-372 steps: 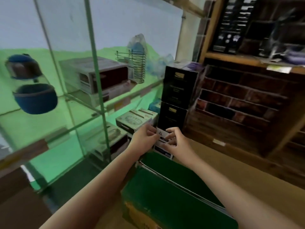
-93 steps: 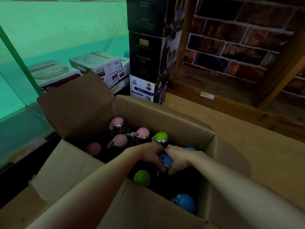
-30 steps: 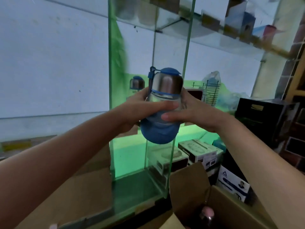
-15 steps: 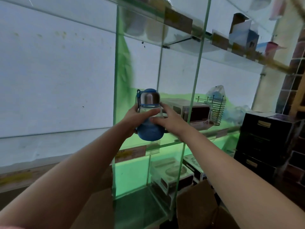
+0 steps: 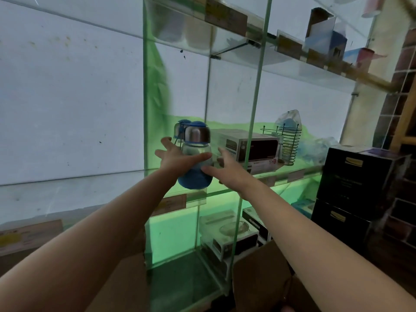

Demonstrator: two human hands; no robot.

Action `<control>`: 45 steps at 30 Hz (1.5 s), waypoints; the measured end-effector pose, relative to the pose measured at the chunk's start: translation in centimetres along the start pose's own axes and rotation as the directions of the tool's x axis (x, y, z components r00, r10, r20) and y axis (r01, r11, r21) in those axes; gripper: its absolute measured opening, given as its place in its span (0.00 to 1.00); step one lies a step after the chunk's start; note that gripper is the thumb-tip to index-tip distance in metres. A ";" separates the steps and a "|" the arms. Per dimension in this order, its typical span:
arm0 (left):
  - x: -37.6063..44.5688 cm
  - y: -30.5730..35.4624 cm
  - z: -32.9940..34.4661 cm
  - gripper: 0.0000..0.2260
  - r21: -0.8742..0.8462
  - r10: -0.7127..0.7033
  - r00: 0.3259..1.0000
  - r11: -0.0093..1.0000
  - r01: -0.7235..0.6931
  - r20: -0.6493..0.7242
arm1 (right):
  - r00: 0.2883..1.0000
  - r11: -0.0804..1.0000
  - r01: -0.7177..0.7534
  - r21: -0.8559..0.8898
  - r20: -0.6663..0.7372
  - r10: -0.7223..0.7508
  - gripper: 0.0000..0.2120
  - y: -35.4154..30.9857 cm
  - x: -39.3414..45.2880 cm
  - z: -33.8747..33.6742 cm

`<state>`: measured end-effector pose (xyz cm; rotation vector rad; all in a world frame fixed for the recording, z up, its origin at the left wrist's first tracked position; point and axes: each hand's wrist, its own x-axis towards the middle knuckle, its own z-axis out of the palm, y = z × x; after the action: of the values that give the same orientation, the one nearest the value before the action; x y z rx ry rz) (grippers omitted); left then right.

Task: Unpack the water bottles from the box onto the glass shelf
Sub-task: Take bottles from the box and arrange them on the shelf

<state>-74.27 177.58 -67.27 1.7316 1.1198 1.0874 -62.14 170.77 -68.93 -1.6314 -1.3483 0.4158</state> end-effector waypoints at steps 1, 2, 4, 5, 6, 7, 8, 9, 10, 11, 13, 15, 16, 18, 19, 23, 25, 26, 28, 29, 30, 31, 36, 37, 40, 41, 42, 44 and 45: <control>-0.5 0.2 -0.1 0.47 0.012 0.016 0.998 1.000 -0.015 -0.053 | 1.000 1.000 0.014 -0.013 -0.011 -0.014 0.40 0.1 -0.3 -0.3; -1.2 0.5 -0.2 0.47 0.019 0.033 0.994 0.999 -0.031 -0.101 | 0.999 0.999 0.034 -0.022 -0.022 -0.035 0.40 0.2 -0.6 -0.7; -2.5 0.5 0.1 0.45 0.054 0.092 0.981 0.995 -0.084 -0.172 | 0.997 0.997 0.070 -0.021 -0.029 -0.071 0.39 0.6 -1.5 -1.6; -3.3 0.5 0.4 0.43 0.073 0.126 0.973 0.991 -0.113 -0.194 | 0.996 0.997 0.080 -0.010 -0.026 -0.081 0.38 0.9 -2.2 -2.0; -3.9 0.6 0.7 0.42 0.085 0.154 0.967 0.987 -0.139 -0.204 | 0.995 0.996 0.092 0.005 -0.027 -0.091 0.37 1.1 -2.7 -2.3; -4.8 0.7 1.3 0.40 0.096 0.177 0.962 0.983 -0.160 -0.206 | 0.995 0.995 0.098 0.026 -0.029 -0.097 0.36 1.5 -3.5 -2.6; -5.7 0.9 2.0 0.39 0.095 0.191 0.962 0.980 -0.176 -0.196 | 0.994 0.994 0.101 0.038 -0.033 -0.100 0.35 1.8 -4.2 -2.8; -6.4 1.0 2.7 0.39 0.089 0.207 0.961 0.977 -0.194 -0.182 | 0.994 0.994 0.103 0.040 -0.037 -0.102 0.34 2.2 -4.9 -3.0; -7.2 1.0 3.6 0.39 0.081 0.219 0.961 0.975 -0.208 -0.168 | 0.994 0.994 0.105 0.033 -0.043 -0.103 0.33 2.6 -5.7 -3.2; -8.1 0.9 4.7 0.38 0.077 0.226 0.962 0.973 -0.216 -0.155 | 0.993 0.994 0.104 0.028 -0.051 -0.102 0.32 3.2 -6.4 -3.4; -10.0 0.2 6.8 0.36 0.068 0.211 0.969 0.977 -0.204 -0.128 | 0.993 0.995 0.098 0.019 -0.068 -0.097 0.32 4.5 -7.9 -3.7; -11.8 -1.2 9.1 0.33 0.030 0.177 0.981 0.984 -0.175 -0.082 | 0.994 0.997 0.071 0.000 -0.082 -0.071 0.32 6.2 -9.5 -3.9; -12.5 -2.1 10.4 0.32 -0.001 0.151 0.987 0.988 -0.151 -0.052 | 0.995 0.999 0.051 -0.007 -0.086 -0.051 0.31 7.2 -10.4 -4.0; -14.1 -4.0 13.0 0.30 -0.066 0.097 0.995 0.993 -0.095 0.022 | 0.995 1.000 -0.004 0.005 -0.102 0.004 0.31 9.7 -12.8 -4.3; -14.8 -4.9 14.2 0.29 -0.093 0.079 0.995 0.993 -0.073 0.061 | 0.993 0.999 -0.032 0.019 -0.110 0.034 0.30 11.1 -14.1 -4.5; -18.1 -8.5 19.1 0.18 -0.178 0.088 0.962 0.983 -0.042 0.257 | 0.981 0.983 -0.163 0.089 -0.096 0.172 0.25 16.9 -19.9 -6.2; -19.8 -10.0 21.3 0.14 -0.172 0.138 0.913 0.982 -0.077 0.384 | 0.966 0.967 -0.224 0.124 -0.101 0.237 0.24 19.3 -22.8 -7.1; -20.6 -10.6 22.4 0.14 -0.160 0.162 0.878 0.982 -0.099 0.450 | 0.958 0.958 -0.252 0.134 -0.107 0.267 0.24 20.4 -24.3 -7.6; -22.2 -11.4 24.4 0.14 -0.154 0.205 0.807 0.978 -0.143 0.553 | 0.942 0.944 -0.306 0.122 -0.106 0.319 0.24 22.3 -26.8 -8.6; -22.9 -11.6 25.2 0.14 -0.164 0.224 0.778 0.974 -0.157 0.587 | 0.932 0.935 -0.334 0.118 -0.110 0.346 0.24 23.1 -27.8 -9.1; -23.6 -11.8 26.0 0.14 -0.179 0.239 0.750 0.970 -0.163 0.616 | 0.918 0.924 -0.364 0.115 -0.123 0.377 0.25 23.8 -28.9 -9.7; -24.2 -12.0 26.6 0.13 -0.189 0.244 0.730 0.969 -0.159 0.638 | 0.904 0.913 -0.393 0.110 -0.136 0.405 0.25 24.5 -29.7 -10.1; -26.4 -14.0 29.1 0.13 -0.131 0.204 0.663 0.978 -0.159 0.720 | 0.841 0.851 -0.525 0.002 -0.152 0.519 0.28 27.5 -32.9 -11.5; -27.0 -14.5 29.6 0.13 -0.107 0.179 0.649 0.983 -0.149 0.739 | 0.829 0.836 -0.548 -0.021 -0.146 0.540 0.28 28.1 -33.4 -11.8; -28.6 -16.1 30.6 0.14 -0.008 0.096 0.602 0.989 -0.146 0.793 | 0.796 0.783 -0.605 -0.147 -0.123 0.593 0.27 29.7 -34.4 -13.0; -29.1 -16.6 30.9 0.14 0.014 0.086 0.586 0.986 -0.163 0.806 | 0.785 0.756 -0.618 -0.218 -0.107 0.610 0.26 30.1 -34.7 -13.3; -29.6 -17.0 31.1 0.14 0.029 0.085 0.570 0.982 -0.188 0.817 | 0.773 0.724 -0.622 -0.299 -0.087 0.629 0.25 30.6 -35.0 -13.5; -30.7 -17.6 31.7 0.15 0.049 0.085 0.539 0.972 -0.230 0.838 | 0.734 0.639 -0.614 -0.463 -0.038 0.678 0.24 31.7 -35.7 -13.7; -31.4 -17.8 32.1 0.15 0.056 0.080 0.516 0.968 -0.243 0.853 | 0.705 0.593 -0.607 -0.529 -0.014 0.709 0.25 32.3 -36.2 -13.8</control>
<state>-56.67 148.24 -101.37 2.1518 0.4059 0.1019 -45.44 134.01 -99.15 -2.6143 -0.9645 0.7288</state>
